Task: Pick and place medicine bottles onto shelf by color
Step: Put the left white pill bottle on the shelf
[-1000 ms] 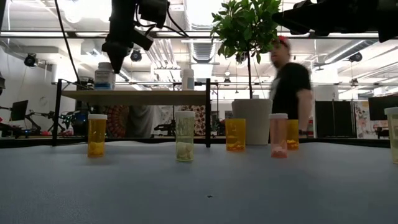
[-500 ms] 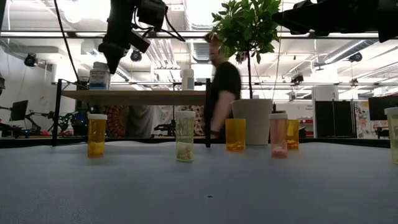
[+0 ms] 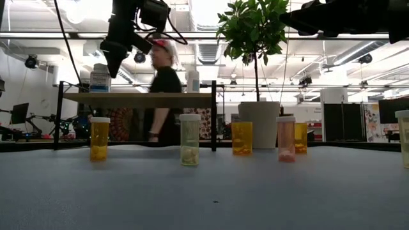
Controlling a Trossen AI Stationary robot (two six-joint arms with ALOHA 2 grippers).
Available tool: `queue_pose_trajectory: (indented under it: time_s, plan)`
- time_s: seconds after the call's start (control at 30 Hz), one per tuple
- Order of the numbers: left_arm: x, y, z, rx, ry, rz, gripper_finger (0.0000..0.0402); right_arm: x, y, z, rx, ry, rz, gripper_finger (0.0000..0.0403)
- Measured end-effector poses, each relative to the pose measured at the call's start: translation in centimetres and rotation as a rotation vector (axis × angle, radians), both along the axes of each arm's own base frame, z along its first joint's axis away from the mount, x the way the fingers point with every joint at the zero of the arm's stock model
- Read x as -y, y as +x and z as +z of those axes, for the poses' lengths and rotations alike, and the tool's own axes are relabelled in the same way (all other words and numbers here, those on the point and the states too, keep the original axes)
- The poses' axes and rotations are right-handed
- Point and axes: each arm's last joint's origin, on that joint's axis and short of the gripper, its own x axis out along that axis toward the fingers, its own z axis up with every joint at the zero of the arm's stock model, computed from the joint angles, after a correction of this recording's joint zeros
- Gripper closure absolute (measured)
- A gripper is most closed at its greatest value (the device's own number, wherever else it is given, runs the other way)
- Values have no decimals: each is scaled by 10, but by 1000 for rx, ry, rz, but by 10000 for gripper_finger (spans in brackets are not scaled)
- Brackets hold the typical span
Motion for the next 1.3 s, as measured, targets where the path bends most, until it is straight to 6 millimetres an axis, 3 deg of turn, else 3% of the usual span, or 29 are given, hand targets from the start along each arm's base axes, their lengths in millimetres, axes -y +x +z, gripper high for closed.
queue_pose_trajectory:
  time_s: [0.33,0.47,0.6,0.67,0.87,1.3]
  plan:
    - [2,-5,6,84,19,105,400,0,0,0,0,0,0,188]
    - [1,7,15,278,70,210,400,0,0,0,0,-1,0,188]
    - [0,19,22,540,62,441,401,0,0,0,0,-1,0,188]
    - [-1,19,25,586,71,509,401,0,0,0,-1,-1,0,188]
    - [-3,3,15,441,144,608,401,0,0,-1,-10,-2,0,188]
    - [3,-11,-6,272,179,610,401,0,0,-2,-16,-2,0,188]
